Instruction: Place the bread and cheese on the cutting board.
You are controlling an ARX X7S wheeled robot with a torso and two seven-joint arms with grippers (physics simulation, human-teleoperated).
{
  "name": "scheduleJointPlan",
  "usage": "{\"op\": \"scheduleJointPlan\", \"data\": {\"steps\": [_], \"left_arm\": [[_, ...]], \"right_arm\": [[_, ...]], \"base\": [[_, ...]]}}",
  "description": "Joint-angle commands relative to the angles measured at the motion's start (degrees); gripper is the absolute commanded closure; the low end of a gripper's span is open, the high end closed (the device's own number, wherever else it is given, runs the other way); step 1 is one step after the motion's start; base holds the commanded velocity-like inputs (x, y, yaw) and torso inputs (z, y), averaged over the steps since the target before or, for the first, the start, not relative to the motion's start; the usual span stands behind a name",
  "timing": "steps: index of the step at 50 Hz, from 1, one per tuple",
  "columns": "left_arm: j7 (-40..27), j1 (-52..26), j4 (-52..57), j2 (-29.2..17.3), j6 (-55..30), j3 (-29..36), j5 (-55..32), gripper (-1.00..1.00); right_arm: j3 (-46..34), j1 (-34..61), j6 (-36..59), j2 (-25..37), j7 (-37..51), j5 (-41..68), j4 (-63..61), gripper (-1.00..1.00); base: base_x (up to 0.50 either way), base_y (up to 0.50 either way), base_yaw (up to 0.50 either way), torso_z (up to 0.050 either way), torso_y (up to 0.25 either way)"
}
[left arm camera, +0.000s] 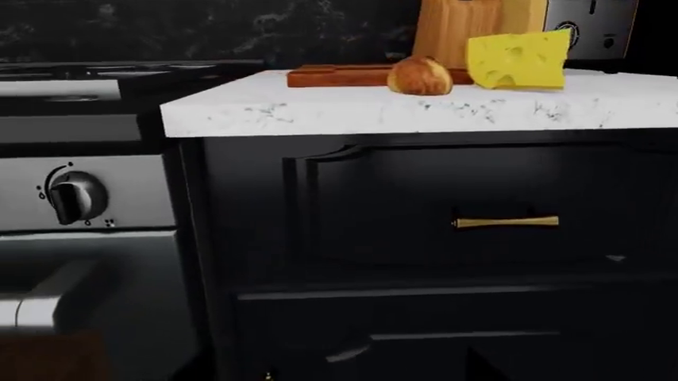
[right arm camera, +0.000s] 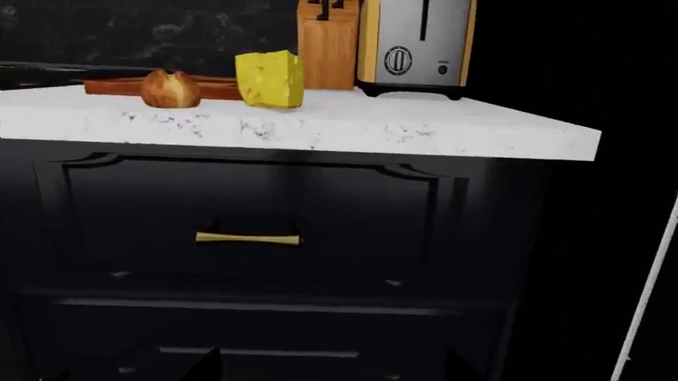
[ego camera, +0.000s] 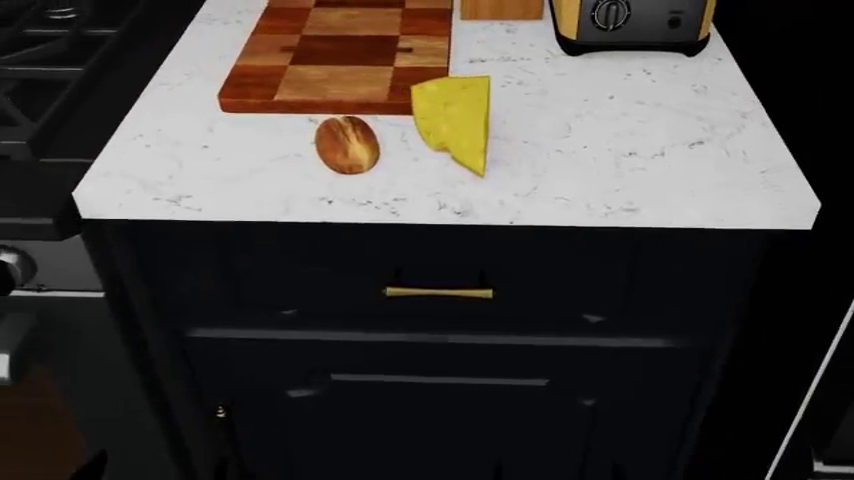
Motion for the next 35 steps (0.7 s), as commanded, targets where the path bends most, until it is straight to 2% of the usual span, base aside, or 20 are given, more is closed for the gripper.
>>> {"op": "scheduleJointPlan", "data": {"steps": [1,4,5,7,10,11,12,14,20,28,31,35], "left_arm": [[-0.26,-0.55,2.04,0.87,-2.91,-0.44,1.27,-1.00],[-1.27,-0.38,2.92,0.83,-0.20,-1.04,1.62,-1.00],[-1.39,-0.20,3.29,0.59,1.01,-1.15,1.88,-1.00],[-2.31,-0.52,6.48,0.14,-1.93,-0.90,2.84,-1.00],[-3.72,-1.11,16.29,-1.04,-6.35,0.45,6.44,-1.00],[-3.61,-1.72,18.70,-1.14,-8.51,0.44,6.22,-1.00],[-3.62,-2.73,21.72,-1.14,-11.11,0.12,5.76,-1.00],[-3.67,-4.93,25.39,-1.41,-14.36,-0.29,5.60,-1.00],[-3.72,-12.73,34.81,-1.65,-27.90,-3.15,2.00,-1.00],[-4.31,-18.19,43.68,-2.15,-38.50,-5.32,-0.64,-1.00],[-4.19,-17.85,44.65,-2.82,-38.95,-5.29,-0.72,-1.00],[-3.80,-17.45,47.58,-4.27,-38.91,-3.50,0.06,-1.00]], "right_arm": [[1.39,0.02,-0.54,-0.51,-0.81,-0.13,0.10,-1.00],[1.87,-0.29,0.00,-0.13,-1.05,1.23,-2.37,-1.00],[1.73,-0.19,3.01,0.42,-0.47,0.74,-5.93,-1.00],[1.62,-0.11,5.57,1.30,-0.50,0.92,-11.33,-1.00],[3.00,2.61,17.17,2.87,1.57,1.50,-23.80,-1.00],[3.36,3.18,17.96,3.18,1.24,2.40,-25.45,-1.00],[4.48,5.71,24.56,3.80,2.08,3.52,-29.96,-1.00],[5.82,9.18,30.34,4.50,2.29,5.46,-35.01,-1.00],[6.69,18.25,41.31,5.91,3.41,7.44,-42.80,-1.00],[8.57,21.33,45.22,6.16,3.33,10.13,-47.41,-1.00],[8.77,20.20,44.27,6.49,3.08,10.24,-48.01,-1.00],[9.00,19.93,45.18,7.23,2.30,11.39,-49.20,-1.00]], "base": [[0.50,0.00,0.00,0.000,0.000],[0.50,0.00,0.00,0.000,0.000],[0.50,0.00,0.00,0.000,0.000],[0.50,0.00,0.00,0.000,0.000],[0.40,0.00,0.00,0.000,0.000],[0.00,0.00,0.00,0.000,0.000],[0.00,0.00,0.00,0.000,0.000],[0.00,0.00,0.00,0.000,0.000],[0.00,0.00,0.00,0.000,0.000],[0.00,0.00,0.00,0.000,0.000],[0.00,0.00,0.00,0.000,0.000],[0.50,0.00,0.00,0.000,0.000]]}}
